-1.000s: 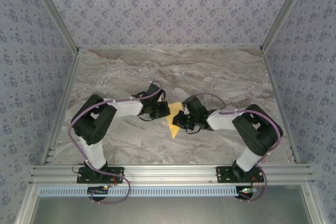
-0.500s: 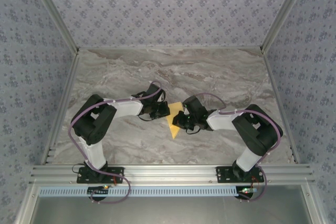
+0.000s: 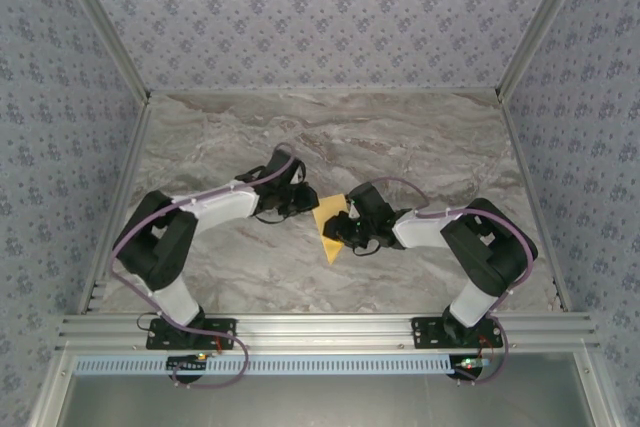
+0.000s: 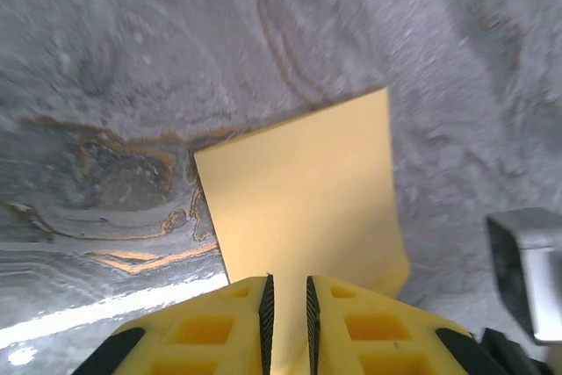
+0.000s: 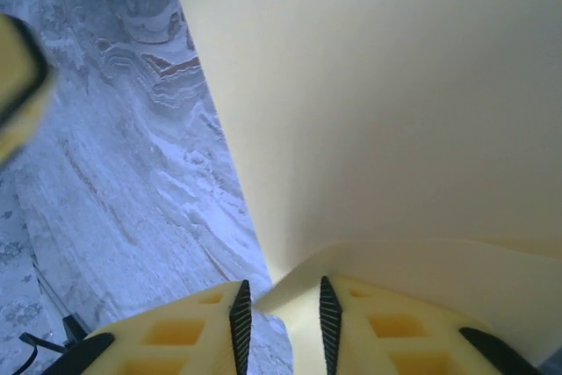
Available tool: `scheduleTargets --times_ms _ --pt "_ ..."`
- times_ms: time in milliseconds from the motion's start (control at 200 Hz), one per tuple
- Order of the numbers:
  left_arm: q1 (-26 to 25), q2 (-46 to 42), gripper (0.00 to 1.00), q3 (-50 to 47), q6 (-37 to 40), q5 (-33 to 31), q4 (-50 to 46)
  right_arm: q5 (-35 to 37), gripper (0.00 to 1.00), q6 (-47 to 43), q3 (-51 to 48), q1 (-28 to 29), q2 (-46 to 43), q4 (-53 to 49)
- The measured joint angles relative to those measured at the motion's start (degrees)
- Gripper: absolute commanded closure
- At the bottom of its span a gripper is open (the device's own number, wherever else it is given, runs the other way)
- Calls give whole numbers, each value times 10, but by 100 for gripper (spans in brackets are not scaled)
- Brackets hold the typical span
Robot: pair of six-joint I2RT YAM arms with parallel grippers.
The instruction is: Fold a paper plane with a square sheet of paper (pick it up from the middle)
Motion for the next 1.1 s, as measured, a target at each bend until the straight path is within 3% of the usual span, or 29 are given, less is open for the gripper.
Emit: scheduleTargets --times_ms 210,370,665,1104 --pt "2 -39 78 -39 -7 -5 0 -4 64 0 0 1 0 5" --pt "2 -36 83 -52 -10 13 8 -3 68 0 0 1 0 4" --pt "-3 38 90 -41 -15 54 52 2 80 -4 -2 1 2 4" --pt "-7 103 93 10 -4 59 44 0 81 -18 -6 1 2 9"
